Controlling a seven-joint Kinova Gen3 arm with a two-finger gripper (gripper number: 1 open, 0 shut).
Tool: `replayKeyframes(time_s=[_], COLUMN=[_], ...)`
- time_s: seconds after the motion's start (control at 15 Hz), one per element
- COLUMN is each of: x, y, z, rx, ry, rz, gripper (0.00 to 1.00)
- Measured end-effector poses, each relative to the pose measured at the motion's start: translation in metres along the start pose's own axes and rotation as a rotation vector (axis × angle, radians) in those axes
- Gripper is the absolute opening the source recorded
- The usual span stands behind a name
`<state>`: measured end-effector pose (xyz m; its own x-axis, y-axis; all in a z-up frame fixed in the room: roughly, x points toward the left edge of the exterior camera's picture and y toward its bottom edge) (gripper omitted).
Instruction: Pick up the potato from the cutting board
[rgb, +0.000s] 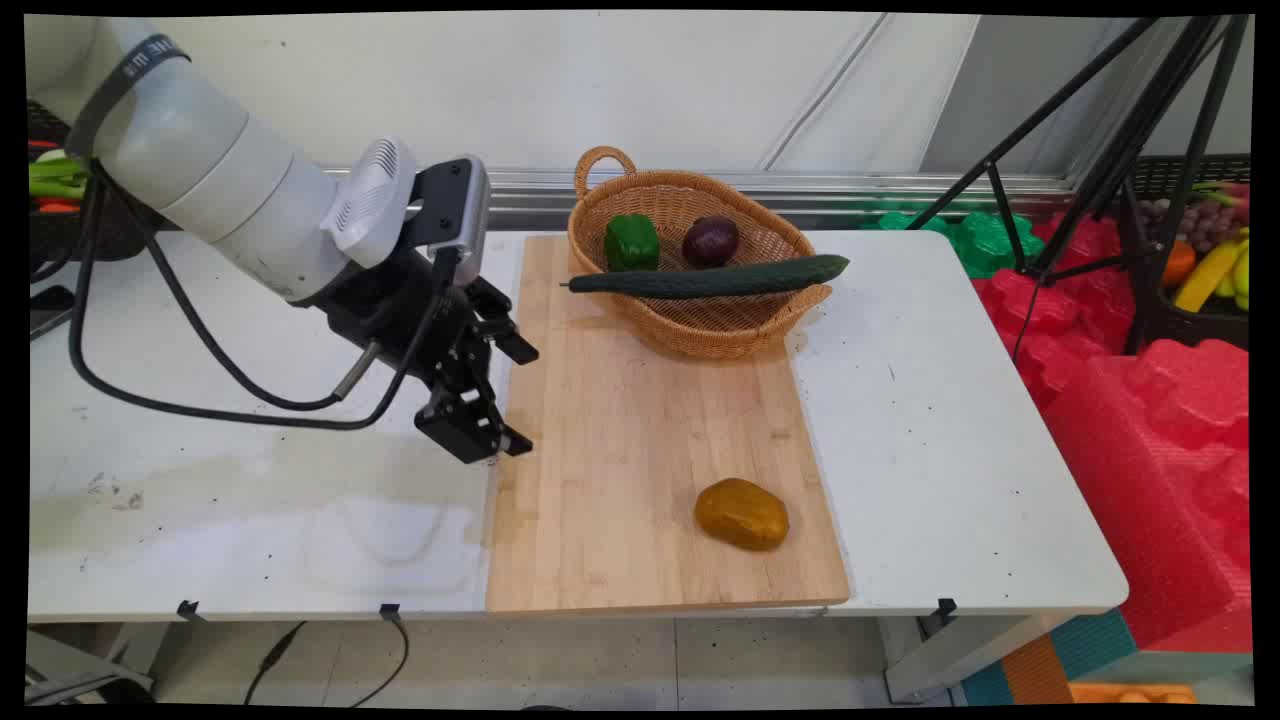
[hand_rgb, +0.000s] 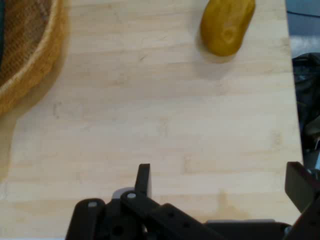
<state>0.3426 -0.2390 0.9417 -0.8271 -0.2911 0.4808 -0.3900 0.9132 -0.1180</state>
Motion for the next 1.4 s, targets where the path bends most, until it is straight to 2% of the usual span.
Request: replayKeyframes(time_s=[0.33,0.6,0.87,1.4], x=[0.031,0.057,0.082,0.127], y=[0.009,0.014,0.019,0.023], z=[0.008,0.021,0.041,0.103], rx=[-0.024,-0.031,-0.041,-0.067], ry=[0.050,0.067,0.068,0.044], rz=[0.040,0.046,0.056,0.088], gripper=[1.00,1.00,1.00,1.00])
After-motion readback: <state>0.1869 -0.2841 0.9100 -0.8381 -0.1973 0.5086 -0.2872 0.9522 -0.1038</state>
